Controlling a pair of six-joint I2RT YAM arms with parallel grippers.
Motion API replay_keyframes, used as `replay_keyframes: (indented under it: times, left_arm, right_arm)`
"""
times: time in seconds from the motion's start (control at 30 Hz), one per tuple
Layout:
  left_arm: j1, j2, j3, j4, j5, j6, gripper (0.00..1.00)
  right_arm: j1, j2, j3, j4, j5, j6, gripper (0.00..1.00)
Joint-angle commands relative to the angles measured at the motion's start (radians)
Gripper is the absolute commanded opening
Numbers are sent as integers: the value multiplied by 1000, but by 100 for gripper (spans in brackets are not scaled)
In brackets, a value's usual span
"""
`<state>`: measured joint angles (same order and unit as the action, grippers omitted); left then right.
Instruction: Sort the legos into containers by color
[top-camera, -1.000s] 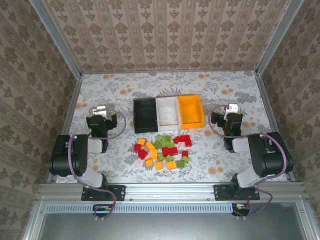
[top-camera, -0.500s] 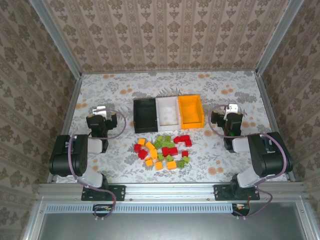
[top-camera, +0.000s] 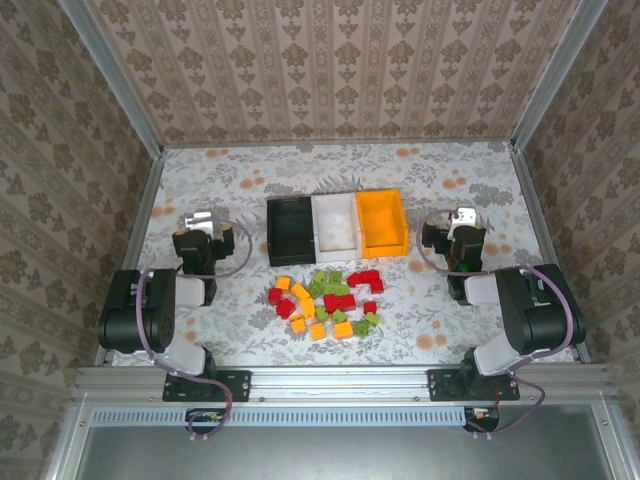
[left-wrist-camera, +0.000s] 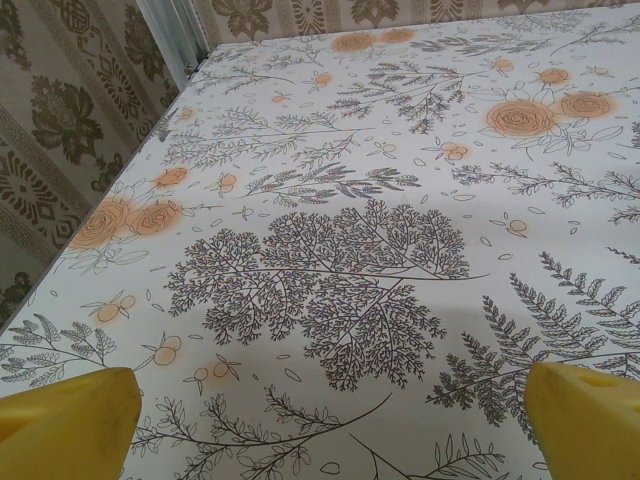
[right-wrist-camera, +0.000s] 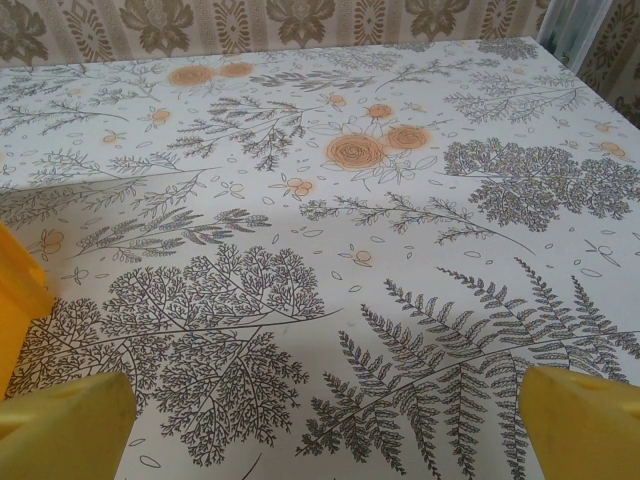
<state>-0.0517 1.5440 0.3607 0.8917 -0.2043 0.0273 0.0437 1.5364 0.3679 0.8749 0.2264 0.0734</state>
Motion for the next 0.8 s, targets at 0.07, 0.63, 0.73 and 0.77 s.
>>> replay_keyframes:
  times: [0.07,0.63,0.73,0.77]
  left_arm:
    - [3,4,23,26,19,10,100]
    - [-3,-470,128,-376,-147,-300,100]
    - [37,-518,135,-457,-137,-548,100]
    - [56,-531,137,-536,-125,-642,100]
  right_arm:
    - [-13,-7,28,2,-37,-9,100]
    - [90,-281,386,-943,392,392,100]
    - [46,-250,499,-1220,223,674,100]
    - [27,-237,508,-1212,110,643,100]
